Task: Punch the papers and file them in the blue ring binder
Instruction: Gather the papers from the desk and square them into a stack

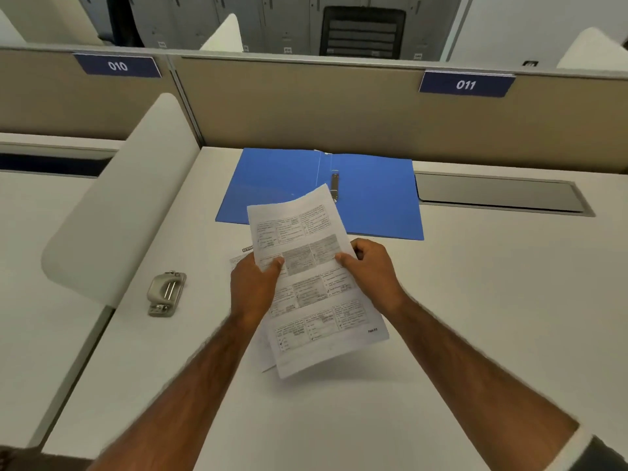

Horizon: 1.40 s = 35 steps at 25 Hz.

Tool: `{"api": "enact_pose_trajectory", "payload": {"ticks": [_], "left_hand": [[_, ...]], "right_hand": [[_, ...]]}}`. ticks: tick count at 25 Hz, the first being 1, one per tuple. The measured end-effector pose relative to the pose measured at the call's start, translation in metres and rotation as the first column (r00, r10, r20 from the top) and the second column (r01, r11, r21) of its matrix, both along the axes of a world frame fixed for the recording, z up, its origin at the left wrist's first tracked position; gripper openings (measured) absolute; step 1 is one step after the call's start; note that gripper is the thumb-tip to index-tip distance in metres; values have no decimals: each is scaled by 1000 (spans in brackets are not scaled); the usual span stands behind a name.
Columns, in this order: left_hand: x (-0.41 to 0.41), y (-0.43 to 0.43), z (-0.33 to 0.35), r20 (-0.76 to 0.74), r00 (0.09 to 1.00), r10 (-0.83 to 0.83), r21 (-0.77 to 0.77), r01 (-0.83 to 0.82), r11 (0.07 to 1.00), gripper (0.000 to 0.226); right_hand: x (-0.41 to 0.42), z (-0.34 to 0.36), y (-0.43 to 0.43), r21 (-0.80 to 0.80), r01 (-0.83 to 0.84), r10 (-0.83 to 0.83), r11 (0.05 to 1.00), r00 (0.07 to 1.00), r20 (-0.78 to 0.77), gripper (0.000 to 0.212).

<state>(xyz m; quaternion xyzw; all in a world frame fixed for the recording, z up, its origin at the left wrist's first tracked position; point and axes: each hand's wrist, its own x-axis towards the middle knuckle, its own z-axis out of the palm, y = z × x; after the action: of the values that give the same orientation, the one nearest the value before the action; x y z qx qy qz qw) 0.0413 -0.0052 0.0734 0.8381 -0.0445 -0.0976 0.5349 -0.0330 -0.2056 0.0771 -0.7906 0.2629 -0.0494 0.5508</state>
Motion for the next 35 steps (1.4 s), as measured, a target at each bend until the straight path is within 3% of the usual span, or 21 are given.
{"api": "enact_pose_trajectory", "payload": {"ticks": [7, 15, 16, 19, 23, 29, 35], "left_hand": [[43, 51, -43, 7, 998, 56, 233, -56, 971, 5], [56, 65, -83, -60, 998, 25, 369, -1, 930, 23], [54, 66, -86, -48, 998, 26, 384, -5, 923, 23], [52, 66, -91, -22, 1000, 15, 417, -4, 909, 24], [51, 64, -94, -10, 1000, -6, 451, 10, 892, 27], [50, 60, -98, 23, 1000, -14, 478, 1, 878, 25], [48, 60, -99, 33, 999, -13, 475, -4, 880, 24]], "right_hand": [[65, -49, 38, -76, -123, 103, 989, 970, -219, 18], [82, -70, 36, -212, -226, 145, 951, 929, -339, 20], [80, -74, 37, -240, -268, 173, 933, 919, -355, 25], [69, -86, 40, -387, -479, 268, 788, 833, -485, 67], [58, -92, 42, -491, -559, 318, 668, 811, -490, 95], [55, -93, 48, -520, -607, 376, 601, 789, -486, 97], [49, -97, 44, -565, -577, 291, 589, 804, -519, 95]]}}
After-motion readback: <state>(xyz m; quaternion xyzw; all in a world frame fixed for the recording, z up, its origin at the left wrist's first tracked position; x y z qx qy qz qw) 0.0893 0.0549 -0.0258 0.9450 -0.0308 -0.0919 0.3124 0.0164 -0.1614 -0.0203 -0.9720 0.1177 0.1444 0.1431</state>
